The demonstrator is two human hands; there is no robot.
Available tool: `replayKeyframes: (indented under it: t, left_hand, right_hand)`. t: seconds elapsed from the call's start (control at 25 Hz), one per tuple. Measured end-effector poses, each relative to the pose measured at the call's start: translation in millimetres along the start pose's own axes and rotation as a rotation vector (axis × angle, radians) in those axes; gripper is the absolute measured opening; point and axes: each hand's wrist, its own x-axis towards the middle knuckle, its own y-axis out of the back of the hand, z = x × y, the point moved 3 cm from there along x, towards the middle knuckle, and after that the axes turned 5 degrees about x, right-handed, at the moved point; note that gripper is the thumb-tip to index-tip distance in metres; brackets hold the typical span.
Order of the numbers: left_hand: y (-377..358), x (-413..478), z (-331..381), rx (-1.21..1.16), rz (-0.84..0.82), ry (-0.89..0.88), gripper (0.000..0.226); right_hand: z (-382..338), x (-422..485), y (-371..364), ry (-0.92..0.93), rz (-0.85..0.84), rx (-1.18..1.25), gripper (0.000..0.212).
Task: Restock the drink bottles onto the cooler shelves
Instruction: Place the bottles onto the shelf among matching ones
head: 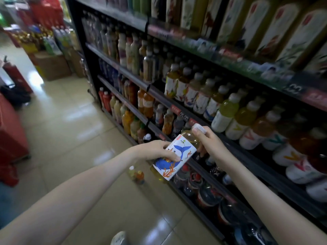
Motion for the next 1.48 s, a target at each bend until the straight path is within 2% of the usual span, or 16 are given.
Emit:
replayKeyframes:
  t: [0.16,0.36,0.48,0.64,0.76,0.88,0.96,1.08,1.16,1.24,1.36,1.48]
  left_hand:
    - [37,-17,22,0.081,-0.015,-0.039,0.045]
    - [127,-41,1,0.232,-0.037,-0.062,0.048]
    - [181,-45,-11,0.336,0.0,-0.081,0.044]
    - [241,-26,-13,0.157,-0.135,-0.125,0.062]
    - [272,2,-14,0.071,-0.299,-0.142,0.068]
    - [289,43,-11,0.066,-0.328,-0.172,0.067]
    - [301,72,-10,0.092,-0.314,-0.187,0.064]
    - [335,108,-9,0.108,-0.213,-0.172,0.071]
    - [365,128,-7,0.264,-0.063,-0.198,0.067]
    - [391,144,-5,0.424,0.06,-0.229,0.056]
    - [418,166,-5,0.543,0.089,-0.267,0.056]
    - [438,193,-7,0.644,0.063,-0.291,0.06]
  right_hand:
    - [-31,3,-16,-0.04,0.073,0.133,0.029]
    - [-81,47,-76,-0.001,-0.008,0.045,0.04]
    - [-100,75,-116,0.076,0.019,0.068,0.031]
    - [-118,107,-135,0.224,0.035,0.225,0.021]
    - [-126,136,-128,0.299,0.049,0.259,0.031]
    - [-125,178,-119,0.313,0.017,0.233,0.036]
    - [-120,211,-116,0.282,-0.004,0.261,0.033]
    - [-116,262,-111,0.18,0.001,0.313,0.03]
    - [-118,293,-112,0.157,0.032,0.247,0.029]
    - [-122,323,-118,0.08,0.116,0.106,0.037]
    - [-116,357,-124,-0.108,0.231,-0.081,0.045]
    - [-111,369,-135,-0.234,0.335,-0.002,0.037]
